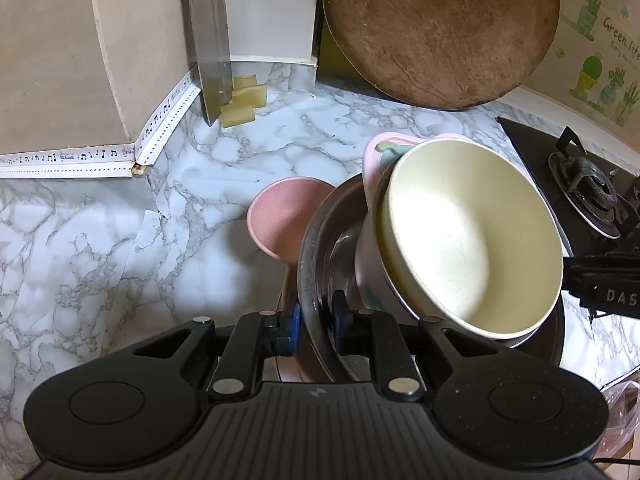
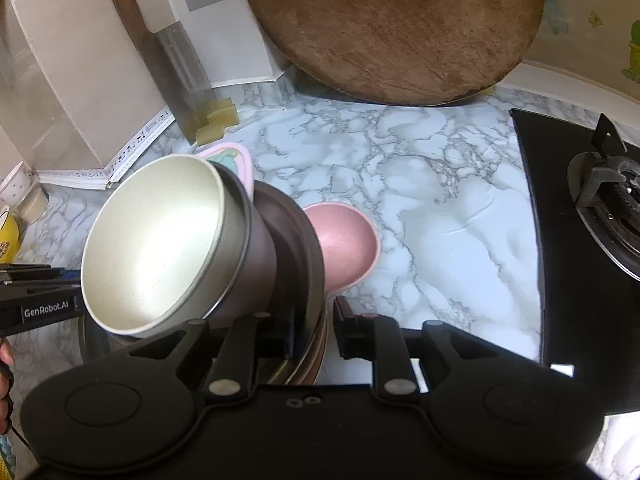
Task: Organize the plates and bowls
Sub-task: 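Lower the steel bowl stack onto the pink plate and open both grippers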
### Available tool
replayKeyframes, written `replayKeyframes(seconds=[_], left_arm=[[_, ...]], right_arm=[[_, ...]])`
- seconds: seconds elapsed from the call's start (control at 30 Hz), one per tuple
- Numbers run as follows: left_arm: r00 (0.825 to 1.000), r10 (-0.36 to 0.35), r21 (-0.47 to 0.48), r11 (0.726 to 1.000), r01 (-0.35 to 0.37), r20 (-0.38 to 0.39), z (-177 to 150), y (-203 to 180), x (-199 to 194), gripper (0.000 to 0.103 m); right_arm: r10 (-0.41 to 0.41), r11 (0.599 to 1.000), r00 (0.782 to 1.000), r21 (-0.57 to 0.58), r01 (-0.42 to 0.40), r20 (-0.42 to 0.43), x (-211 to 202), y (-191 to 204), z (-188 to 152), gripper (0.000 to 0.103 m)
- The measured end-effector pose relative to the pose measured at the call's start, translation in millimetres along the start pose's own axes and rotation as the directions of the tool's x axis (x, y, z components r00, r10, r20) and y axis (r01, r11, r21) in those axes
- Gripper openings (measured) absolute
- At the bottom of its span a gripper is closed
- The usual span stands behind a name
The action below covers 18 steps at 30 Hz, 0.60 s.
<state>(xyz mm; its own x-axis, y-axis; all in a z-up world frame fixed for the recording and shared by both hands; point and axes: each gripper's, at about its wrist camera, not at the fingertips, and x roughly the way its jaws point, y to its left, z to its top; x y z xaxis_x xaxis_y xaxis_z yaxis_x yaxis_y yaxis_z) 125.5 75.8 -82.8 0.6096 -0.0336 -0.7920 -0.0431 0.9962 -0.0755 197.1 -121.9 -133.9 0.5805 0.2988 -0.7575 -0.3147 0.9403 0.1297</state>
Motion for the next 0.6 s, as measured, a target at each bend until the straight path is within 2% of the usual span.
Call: replayKeyframes(seconds=[0.07, 0.13, 0.2, 0.27, 0.4, 0.6], left_arm=[[1.000, 0.002, 0.002, 1.000, -0.002, 0.003, -1.2, 1.0, -1.7, 0.016], [1.000, 0.008, 0.005, 1.000, -0.008, 0.011, -2.7, 2.1, -5.0, 0.022], [1.000, 0.006, 0.003, 1.000, -0.006, 0.020, -4.3, 5.1, -8.6, 0.040], [0.999, 0.003, -0.011, 1.000, -0.002, 0.039, -5.9, 10.0, -13.7, 0.051], [0.997, -0.007, -0.004, 1.000, 0.007, 0.075, -8.7, 12.8, -27.5, 0.054], [0.990, -0.008, 0.032, 0.999, 0.003, 0.141, -15.1, 10.1, -55.1, 0.054]], right_arm=[[0.001, 1.000, 1.000, 0.010, -0.001, 0.005, -2.6, -2.0, -0.1, 0.029], [-0.003, 1.000, 1.000, 0.013, 0.003, 0.015, -7.8, -1.5, -1.2, 0.034], [-0.006, 1.000, 1.000, 0.010, 0.006, 0.030, -13.4, -0.4, -1.4, 0.037], [-0.007, 1.000, 0.999, 0.012, 0.007, 0.045, -20.1, 0.9, -2.3, 0.040], [-0.004, 1.000, 0.997, 0.006, 0.004, 0.079, -33.8, 5.6, -4.0, 0.046], [0.023, 0.999, 0.987, -0.044, -0.016, 0.159, -62.7, 22.4, -10.1, 0.065]])
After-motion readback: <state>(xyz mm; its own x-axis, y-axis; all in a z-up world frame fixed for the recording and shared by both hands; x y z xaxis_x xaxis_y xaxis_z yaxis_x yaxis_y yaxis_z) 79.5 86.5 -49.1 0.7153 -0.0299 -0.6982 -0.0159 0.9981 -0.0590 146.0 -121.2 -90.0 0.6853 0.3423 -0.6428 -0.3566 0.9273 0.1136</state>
